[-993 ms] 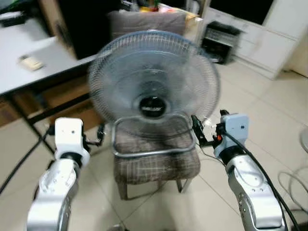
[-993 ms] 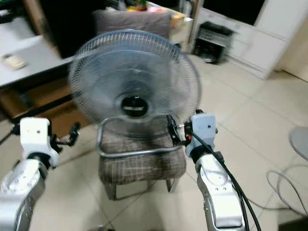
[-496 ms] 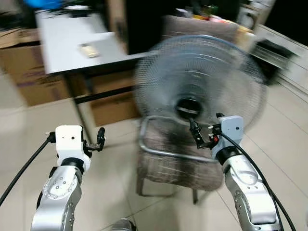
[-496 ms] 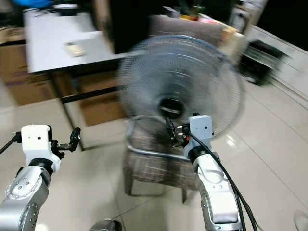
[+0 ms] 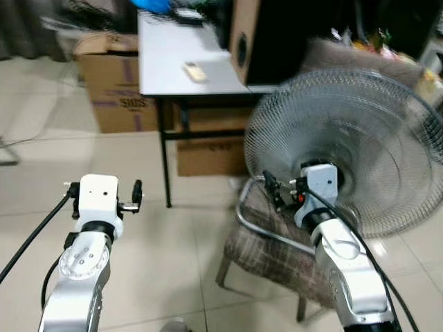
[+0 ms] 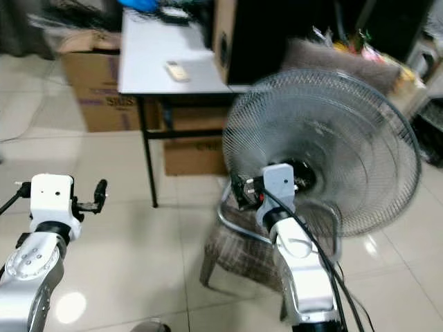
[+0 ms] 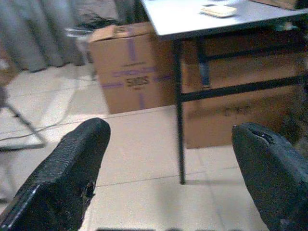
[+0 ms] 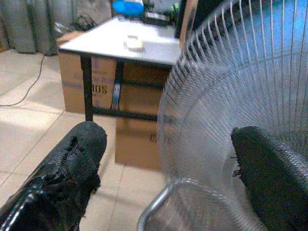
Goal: Move the pillow to the sofa from floor
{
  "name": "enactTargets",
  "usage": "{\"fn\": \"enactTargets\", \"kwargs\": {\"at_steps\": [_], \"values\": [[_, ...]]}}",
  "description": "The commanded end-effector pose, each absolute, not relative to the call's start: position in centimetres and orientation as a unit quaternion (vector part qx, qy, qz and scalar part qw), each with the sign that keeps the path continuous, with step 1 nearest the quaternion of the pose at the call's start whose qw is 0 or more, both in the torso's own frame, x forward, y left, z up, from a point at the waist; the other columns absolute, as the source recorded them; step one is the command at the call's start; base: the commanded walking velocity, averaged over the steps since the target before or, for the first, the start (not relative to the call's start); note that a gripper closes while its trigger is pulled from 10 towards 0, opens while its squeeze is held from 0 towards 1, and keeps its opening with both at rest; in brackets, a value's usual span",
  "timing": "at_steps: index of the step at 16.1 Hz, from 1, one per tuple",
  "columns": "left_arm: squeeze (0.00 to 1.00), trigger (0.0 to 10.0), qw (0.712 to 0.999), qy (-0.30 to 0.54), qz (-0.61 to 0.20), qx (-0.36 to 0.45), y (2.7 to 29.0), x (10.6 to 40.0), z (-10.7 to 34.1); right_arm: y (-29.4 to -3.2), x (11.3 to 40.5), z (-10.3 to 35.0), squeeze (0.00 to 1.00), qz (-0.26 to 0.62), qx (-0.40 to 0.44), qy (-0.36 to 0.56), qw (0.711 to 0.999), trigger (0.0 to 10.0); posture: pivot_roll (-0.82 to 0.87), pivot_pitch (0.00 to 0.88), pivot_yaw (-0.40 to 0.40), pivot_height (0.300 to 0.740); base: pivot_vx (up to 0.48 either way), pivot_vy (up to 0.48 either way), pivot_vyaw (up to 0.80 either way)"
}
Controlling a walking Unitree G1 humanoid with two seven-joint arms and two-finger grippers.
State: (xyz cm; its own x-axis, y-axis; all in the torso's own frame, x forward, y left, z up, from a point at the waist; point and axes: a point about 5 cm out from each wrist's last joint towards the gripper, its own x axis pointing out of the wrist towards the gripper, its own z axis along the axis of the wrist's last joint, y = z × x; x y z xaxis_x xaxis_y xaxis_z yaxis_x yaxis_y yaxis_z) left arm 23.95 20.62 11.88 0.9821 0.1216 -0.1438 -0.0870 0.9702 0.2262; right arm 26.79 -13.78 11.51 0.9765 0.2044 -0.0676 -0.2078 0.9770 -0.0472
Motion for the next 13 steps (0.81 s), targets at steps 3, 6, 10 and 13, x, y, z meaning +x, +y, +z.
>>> {"fn": "enactTargets", "kwargs": {"at_steps": [3, 6, 10, 13], "values": [[0.78, 10.0, 0.991, 0.075, 0.056, 0.091, 20.3, 23.74, 11.61, -14.04, 27.18, 11.68, 1.0, 0.102, -0.014, 0.027, 0.994, 10.0, 0.03, 0.0, -0.072, 0.74, 0.0, 0.0, 0.8], [0.47, 10.0, 0.993, 0.071, 0.045, 0.086, 20.15, 23.77, 11.65, -13.79, 26.83, 11.45, 1.0, 0.105, -0.009, 0.031, 0.994, 10.0, 0.02, 0.0, -0.064, 0.74, 0.0, 0.0, 0.8], [0.0, 10.0, 0.992, 0.078, 0.036, 0.087, 20.19, 23.6, 11.33, -13.85, 26.52, 10.96, 1.0, 0.107, -0.011, 0.036, 0.994, 10.0, 0.02, 0.0, -0.051, 0.74, 0.0, 0.0, 0.8], [0.0, 10.0, 0.993, 0.074, 0.039, 0.086, 20.3, 23.45, 11.27, -13.78, 26.6, 11.0, 1.0, 0.114, -0.007, 0.038, 0.993, 10.0, 0.02, 0.0, -0.053, 0.74, 0.0, 0.0, 0.8]]}}
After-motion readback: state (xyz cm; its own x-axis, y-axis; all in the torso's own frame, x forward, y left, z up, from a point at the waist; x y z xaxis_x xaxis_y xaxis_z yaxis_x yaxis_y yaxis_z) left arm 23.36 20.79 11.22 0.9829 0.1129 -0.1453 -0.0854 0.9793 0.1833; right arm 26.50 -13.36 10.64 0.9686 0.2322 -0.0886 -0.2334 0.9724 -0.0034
